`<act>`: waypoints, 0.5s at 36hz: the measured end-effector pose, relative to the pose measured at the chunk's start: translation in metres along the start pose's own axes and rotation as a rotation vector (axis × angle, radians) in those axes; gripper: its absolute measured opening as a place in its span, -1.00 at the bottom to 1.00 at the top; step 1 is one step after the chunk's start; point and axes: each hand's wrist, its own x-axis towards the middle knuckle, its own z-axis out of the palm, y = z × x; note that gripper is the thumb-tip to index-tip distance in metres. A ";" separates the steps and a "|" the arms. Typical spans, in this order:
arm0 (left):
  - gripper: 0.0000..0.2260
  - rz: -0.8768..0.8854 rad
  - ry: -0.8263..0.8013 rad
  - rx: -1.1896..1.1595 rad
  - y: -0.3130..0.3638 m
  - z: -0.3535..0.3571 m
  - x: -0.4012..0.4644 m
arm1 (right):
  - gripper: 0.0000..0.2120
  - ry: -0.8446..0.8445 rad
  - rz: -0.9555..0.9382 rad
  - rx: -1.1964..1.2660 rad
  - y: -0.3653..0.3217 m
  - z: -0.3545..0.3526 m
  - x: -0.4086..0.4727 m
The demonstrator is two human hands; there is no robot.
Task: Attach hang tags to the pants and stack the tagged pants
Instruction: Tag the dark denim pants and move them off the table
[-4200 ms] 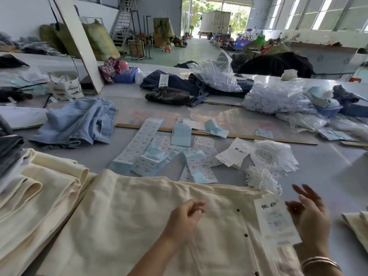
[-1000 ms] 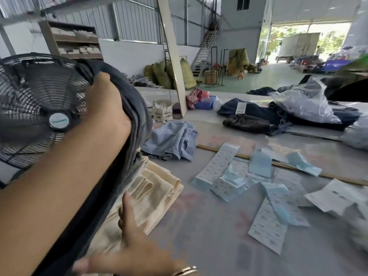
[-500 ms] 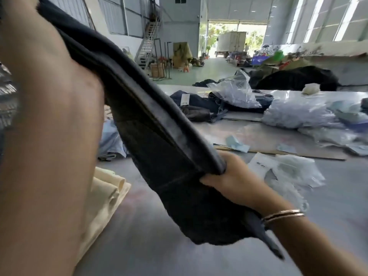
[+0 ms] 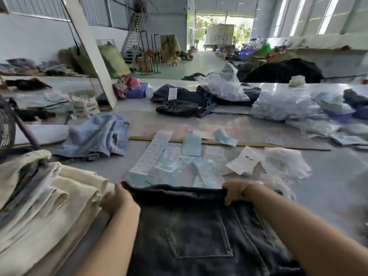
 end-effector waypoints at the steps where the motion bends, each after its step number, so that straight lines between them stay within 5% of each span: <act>1: -0.55 0.003 0.047 -0.010 -0.003 -0.004 -0.001 | -0.53 0.053 -0.011 -0.001 0.004 0.012 0.004; 3: -0.61 0.041 0.132 -0.028 -0.011 -0.013 -0.002 | -0.48 0.178 -0.045 -0.025 0.011 0.028 0.006; 6: -0.70 0.215 0.057 0.099 -0.017 -0.014 -0.020 | -0.29 0.363 -0.094 0.012 0.026 0.033 -0.006; 10: -0.75 0.653 -0.221 0.329 -0.033 -0.006 -0.064 | -0.58 0.496 0.032 0.250 0.080 0.027 -0.043; 14: -0.74 0.916 -0.683 0.605 -0.070 0.005 -0.112 | -0.60 0.205 0.325 0.260 0.137 0.034 -0.091; 18: -0.54 1.087 -0.737 1.083 -0.114 0.011 -0.129 | -0.51 -0.102 0.433 0.451 0.134 0.069 -0.102</act>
